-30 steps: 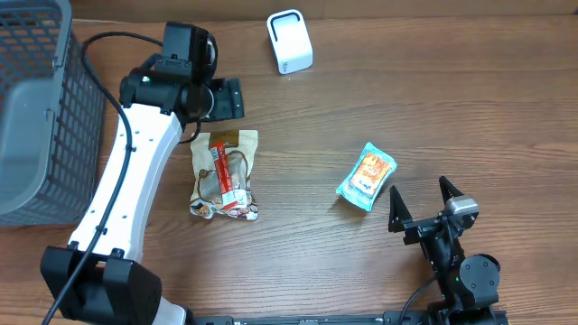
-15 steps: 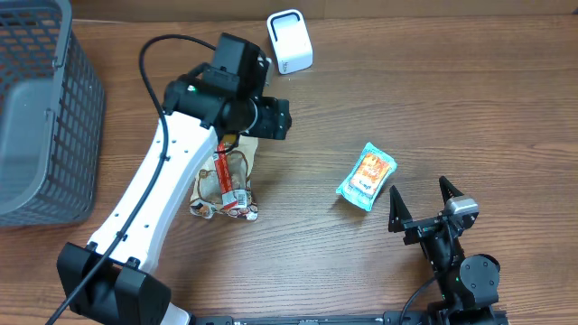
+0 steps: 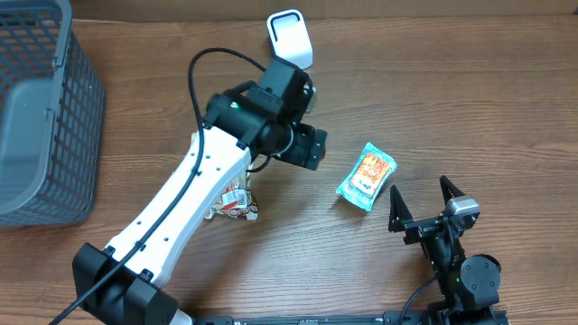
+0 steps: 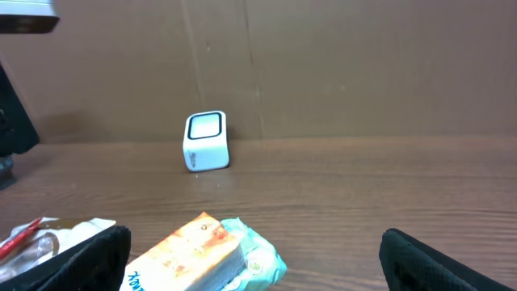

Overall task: Scan the item barcode
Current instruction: 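Raise the left gripper and pull it back beside the bag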

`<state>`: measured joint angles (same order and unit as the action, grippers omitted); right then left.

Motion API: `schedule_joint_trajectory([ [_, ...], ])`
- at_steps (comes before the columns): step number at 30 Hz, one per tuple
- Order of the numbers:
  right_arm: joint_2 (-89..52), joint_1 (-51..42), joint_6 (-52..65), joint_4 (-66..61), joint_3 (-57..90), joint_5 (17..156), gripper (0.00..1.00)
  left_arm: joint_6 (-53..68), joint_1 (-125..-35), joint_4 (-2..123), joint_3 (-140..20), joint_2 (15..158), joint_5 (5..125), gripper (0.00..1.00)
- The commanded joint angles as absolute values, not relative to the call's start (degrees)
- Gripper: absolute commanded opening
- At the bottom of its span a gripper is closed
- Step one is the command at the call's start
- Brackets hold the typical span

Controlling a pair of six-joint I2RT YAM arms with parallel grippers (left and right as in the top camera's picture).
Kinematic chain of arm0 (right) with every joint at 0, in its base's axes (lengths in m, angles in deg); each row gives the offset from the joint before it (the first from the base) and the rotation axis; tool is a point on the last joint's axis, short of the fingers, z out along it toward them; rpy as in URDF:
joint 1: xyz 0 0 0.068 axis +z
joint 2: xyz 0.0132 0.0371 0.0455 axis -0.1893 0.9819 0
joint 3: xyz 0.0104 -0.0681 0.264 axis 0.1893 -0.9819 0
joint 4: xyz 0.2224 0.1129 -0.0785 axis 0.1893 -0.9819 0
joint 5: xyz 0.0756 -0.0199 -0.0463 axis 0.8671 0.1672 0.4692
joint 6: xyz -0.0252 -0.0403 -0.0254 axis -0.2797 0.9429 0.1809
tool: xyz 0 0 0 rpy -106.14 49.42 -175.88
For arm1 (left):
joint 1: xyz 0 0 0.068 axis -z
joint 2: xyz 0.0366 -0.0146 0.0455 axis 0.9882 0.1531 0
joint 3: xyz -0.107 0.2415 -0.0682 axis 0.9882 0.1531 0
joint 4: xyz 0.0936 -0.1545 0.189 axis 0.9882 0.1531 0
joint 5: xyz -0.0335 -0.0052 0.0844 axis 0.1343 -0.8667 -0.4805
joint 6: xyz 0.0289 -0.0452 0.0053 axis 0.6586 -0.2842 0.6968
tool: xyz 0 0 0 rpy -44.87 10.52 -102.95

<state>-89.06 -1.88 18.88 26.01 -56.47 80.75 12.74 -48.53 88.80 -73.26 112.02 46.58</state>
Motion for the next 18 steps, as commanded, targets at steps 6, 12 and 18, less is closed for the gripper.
schedule_joint_trajectory([
  [6, -89.2, -2.0, 15.6, 28.2, -57.1, 83.0, 1.00, 9.6, -49.6, 88.4, -74.0, 111.2, 31.2, 1.00],
  [12, -88.7, -2.0, 8.1, 20.8, -51.2, 83.8, 1.00, 8.8, -56.5, 88.8, -74.0, 111.2, 26.5, 1.00],
  [18, -79.2, -2.0, 8.1, 7.3, -32.7, 81.2, 1.00, 7.4, -65.3, 89.1, -74.0, 111.2, 26.7, 1.00],
])
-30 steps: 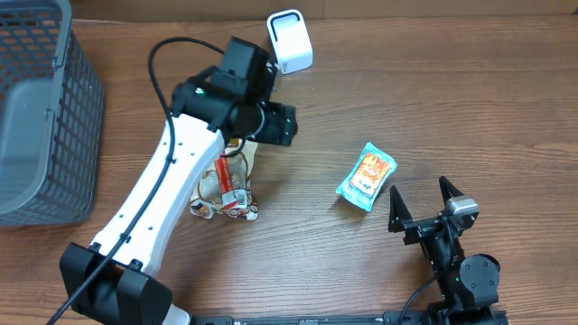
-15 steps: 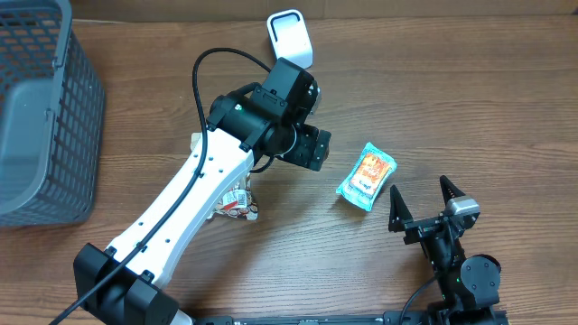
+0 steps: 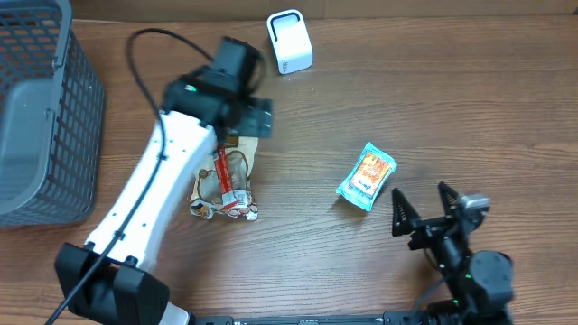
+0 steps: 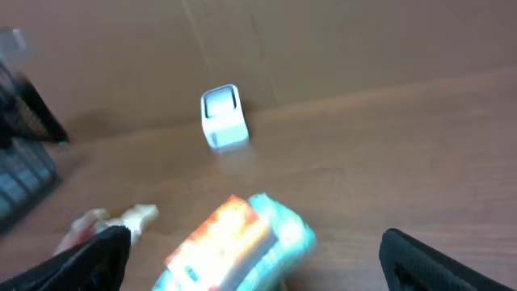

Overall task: Scan the item barcode
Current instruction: 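Raise the left gripper and pull it back beside the bag, then move the right gripper left over the wet-wipe packet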

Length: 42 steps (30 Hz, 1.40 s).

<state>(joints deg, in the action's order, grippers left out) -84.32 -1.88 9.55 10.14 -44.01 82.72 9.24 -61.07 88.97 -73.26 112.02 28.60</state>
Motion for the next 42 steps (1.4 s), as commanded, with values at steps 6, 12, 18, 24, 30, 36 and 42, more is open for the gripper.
schedule_joint_trajectory([
  [6, -58.6, -2.0, 8.3, -9.5, -11.5, 81.6, 1.00, 7.6, -71.8, 91.0, -74.0, 111.2, 26.5, 1.00],
  [12, -40.1, -2.0, 8.3, -17.2, 1.6, 97.2, 1.00, 7.6, -75.7, 91.6, -74.0, 111.2, 26.5, 1.00],
  [18, -29.1, -2.0, 7.0, -15.8, 2.7, 113.1, 0.65, 7.6, -76.2, 91.6, -74.0, 111.2, 26.5, 1.00],
  [24, -23.3, 0.2, -0.6, -16.8, 2.7, 104.2, 0.40, 7.6, -76.0, 91.7, -74.0, 111.2, 26.5, 1.00],
  [30, -22.3, 6.4, -8.5, -18.3, 2.6, 92.7, 0.33, 7.6, -75.9, 91.6, -74.0, 111.2, 26.5, 1.00],
  [36, -19.9, 15.3, -15.7, -18.3, 2.6, 78.1, 0.38, 7.6, -75.9, 91.7, -74.0, 111.2, 26.5, 1.00],
  [42, -14.4, 24.3, -20.2, -17.5, 2.6, 58.4, 0.44, 7.6, -75.9, 91.6, -74.0, 111.2, 26.5, 1.00],
])
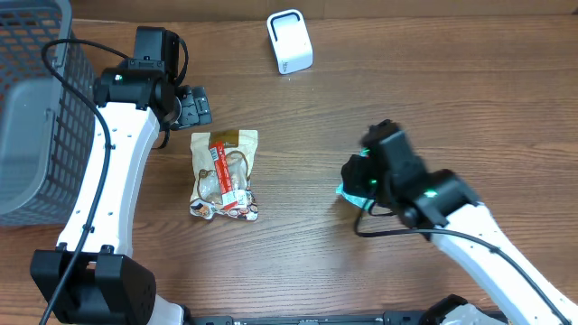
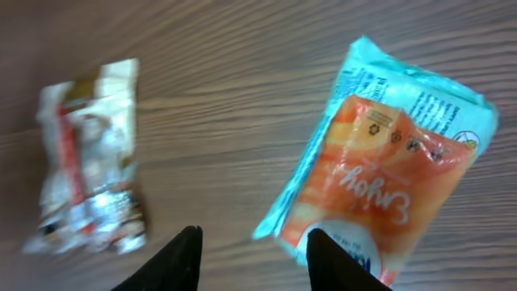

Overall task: Scan the item barcode
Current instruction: 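Move the right gripper left over the wet-wipe packet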

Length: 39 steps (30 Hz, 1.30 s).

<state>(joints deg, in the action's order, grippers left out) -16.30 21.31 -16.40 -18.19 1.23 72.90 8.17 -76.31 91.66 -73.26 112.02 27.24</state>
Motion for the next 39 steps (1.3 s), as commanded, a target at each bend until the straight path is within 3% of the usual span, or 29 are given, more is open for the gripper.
schedule_joint_trajectory([
  [1, -13.5, 25.5, -20.2, -17.0, 2.6, 56.0, 0.45, 7.6, -75.9, 91.7, -74.0, 111.2, 26.5, 1.00],
  [8, -9.7, 29.9, -20.7, -16.3, 2.6, 45.8, 0.46, 7.6, -75.9, 91.7, -74.0, 111.2, 26.5, 1.00],
  [24, -4.2, 29.9, -21.3, -19.1, 2.5, 46.5, 0.45, 7.6, -75.9, 91.7, -74.0, 111.2, 26.5, 1.00],
  [28, -2.7, 29.9, -21.3, -19.3, 2.6, 46.4, 0.35, 7.6, -75.9, 91.6, -74.0, 111.2, 26.5, 1.00],
  [36, -5.3, 29.9, -17.5, -21.1, 8.0, 46.3, 0.04, 7.6, -75.9, 91.7, -74.0, 111.2, 26.5, 1.00],
  [39, -6.9, 29.9, -16.5, -22.4, 10.8, 47.9, 0.04, 7.6, -75.9, 91.6, -74.0, 111.2, 26.5, 1.00],
])
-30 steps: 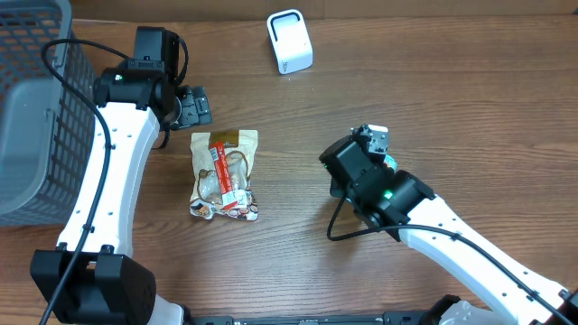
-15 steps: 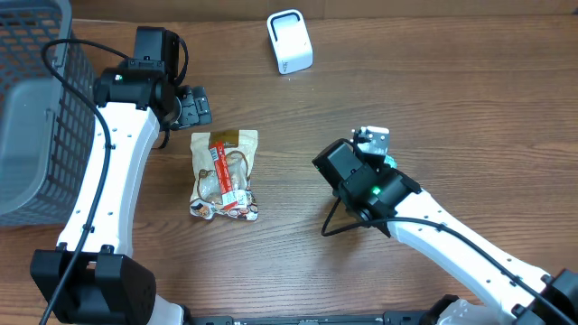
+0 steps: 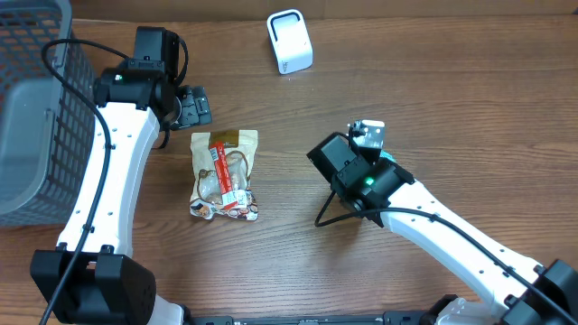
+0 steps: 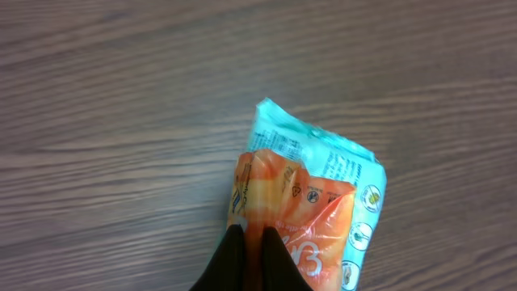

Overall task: Scan the item barcode
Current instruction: 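Move the right gripper left over the wet-wipe packet, then grasp the small orange packet near the snack bag with the right gripper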

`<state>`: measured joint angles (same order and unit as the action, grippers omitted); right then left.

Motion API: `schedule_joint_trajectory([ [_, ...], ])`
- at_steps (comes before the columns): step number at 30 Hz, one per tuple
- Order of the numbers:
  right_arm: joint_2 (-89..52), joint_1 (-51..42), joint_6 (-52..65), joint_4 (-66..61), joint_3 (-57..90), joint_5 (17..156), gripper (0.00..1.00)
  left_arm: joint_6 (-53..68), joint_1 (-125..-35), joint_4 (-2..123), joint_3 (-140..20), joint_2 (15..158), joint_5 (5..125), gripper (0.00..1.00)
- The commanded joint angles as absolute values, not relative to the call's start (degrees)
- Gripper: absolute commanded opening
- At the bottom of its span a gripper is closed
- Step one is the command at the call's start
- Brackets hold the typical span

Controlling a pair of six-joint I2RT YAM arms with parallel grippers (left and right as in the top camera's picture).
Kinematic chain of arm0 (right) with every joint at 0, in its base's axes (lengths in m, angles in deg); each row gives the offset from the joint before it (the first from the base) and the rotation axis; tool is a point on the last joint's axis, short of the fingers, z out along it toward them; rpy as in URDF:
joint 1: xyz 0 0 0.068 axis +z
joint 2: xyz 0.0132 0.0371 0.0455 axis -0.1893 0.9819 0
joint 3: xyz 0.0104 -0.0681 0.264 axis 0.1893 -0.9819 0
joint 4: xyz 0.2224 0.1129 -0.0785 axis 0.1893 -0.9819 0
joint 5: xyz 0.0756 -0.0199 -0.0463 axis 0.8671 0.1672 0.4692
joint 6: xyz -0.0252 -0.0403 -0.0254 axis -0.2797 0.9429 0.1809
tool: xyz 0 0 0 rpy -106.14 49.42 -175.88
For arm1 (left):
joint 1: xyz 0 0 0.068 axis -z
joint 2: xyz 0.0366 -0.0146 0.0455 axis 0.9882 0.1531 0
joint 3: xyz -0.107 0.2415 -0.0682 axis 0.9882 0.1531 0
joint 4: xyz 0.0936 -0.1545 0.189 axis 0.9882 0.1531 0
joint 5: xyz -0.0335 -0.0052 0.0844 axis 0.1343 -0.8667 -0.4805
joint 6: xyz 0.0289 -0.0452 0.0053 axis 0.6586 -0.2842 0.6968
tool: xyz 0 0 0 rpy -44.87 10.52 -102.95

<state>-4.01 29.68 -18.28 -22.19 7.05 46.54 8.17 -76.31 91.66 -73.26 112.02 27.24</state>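
Observation:
A teal and orange packet (image 4: 315, 210) lies against the wooden table. My right gripper (image 4: 252, 230) is shut on a fold of its orange wrapper, with the two black fingers (image 4: 234, 259) nearly touching. In the overhead view the right gripper (image 3: 368, 168) covers the packet, and only a teal edge (image 3: 391, 159) shows. The white barcode scanner (image 3: 289, 41) stands at the far edge of the table. My left gripper (image 3: 193, 106) hovers at the upper left, away from the packet, and I cannot make out how its jaws stand.
A clear snack bag with a red label (image 3: 224, 176) lies left of centre, just below the left gripper. A grey mesh basket (image 3: 41, 108) fills the left edge. The right arm's cable (image 3: 327, 212) trails onto the table.
My right gripper was open above the packet, and now it is shut on the packet's orange wrapper, closer to the table. The left arm and the snack bag have not moved.
At first the left arm stood over the middle, partly covering the snack bag, and the right gripper rested open at the front edge. Then the left arm was further left, later beside the basket. The right gripper was open above the packet and is now shut on it.

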Motion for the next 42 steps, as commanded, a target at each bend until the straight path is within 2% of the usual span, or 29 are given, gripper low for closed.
schedule_joint_trajectory([
  [1, -7.4, 29.9, -16.5, -22.5, 11.5, 49.0, 0.04, 7.6, -75.9, 91.7, -74.0, 111.2, 26.5, 1.00],
  [7, -8.9, 29.9, -16.5, -17.7, 12.5, 62.4, 0.04, 7.6, -75.9, 91.7, -74.0, 111.2, 26.5, 1.00],
  [11, -7.2, 29.9, -15.1, -6.3, 10.0, 78.3, 0.04, 7.6, -75.9, 91.7, -74.0, 111.2, 26.5, 1.00],
  [25, 12.4, 29.9, -15.3, 23.4, 5.5, 100.8, 0.04, 7.6, -75.9, 91.7, -74.0, 111.2, 26.5, 1.00],
  [31, 16.9, 29.9, -15.4, 25.6, 5.5, 100.8, 0.04, 7.6, -75.9, 91.6, -74.0, 111.2, 26.5, 1.00],
  [42, 17.1, 29.9, -16.3, 26.5, 5.0, 94.2, 0.04, 7.6, -75.9, 91.7, -74.0, 111.2, 26.5, 1.00],
])
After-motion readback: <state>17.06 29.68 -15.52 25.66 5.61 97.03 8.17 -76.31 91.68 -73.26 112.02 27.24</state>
